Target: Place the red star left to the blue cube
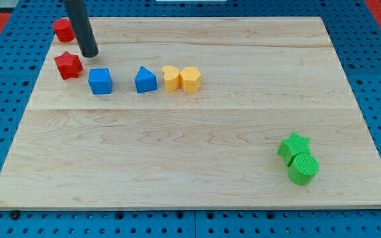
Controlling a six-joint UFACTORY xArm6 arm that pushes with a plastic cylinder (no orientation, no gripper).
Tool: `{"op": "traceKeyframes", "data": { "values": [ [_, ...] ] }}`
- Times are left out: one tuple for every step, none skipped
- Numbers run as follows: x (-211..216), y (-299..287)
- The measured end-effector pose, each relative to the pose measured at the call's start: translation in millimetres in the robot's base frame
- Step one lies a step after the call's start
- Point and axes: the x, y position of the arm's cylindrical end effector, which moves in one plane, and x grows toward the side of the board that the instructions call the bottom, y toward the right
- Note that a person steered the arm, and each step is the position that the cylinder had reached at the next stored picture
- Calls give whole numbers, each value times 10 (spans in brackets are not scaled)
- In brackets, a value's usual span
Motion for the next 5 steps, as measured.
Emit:
{"op": "traceKeyframes", "data": {
  "values": [
    [112,-189],
    [448,-332],
    [593,-324],
    [257,-396],
    [89,-922]
  ]
}}
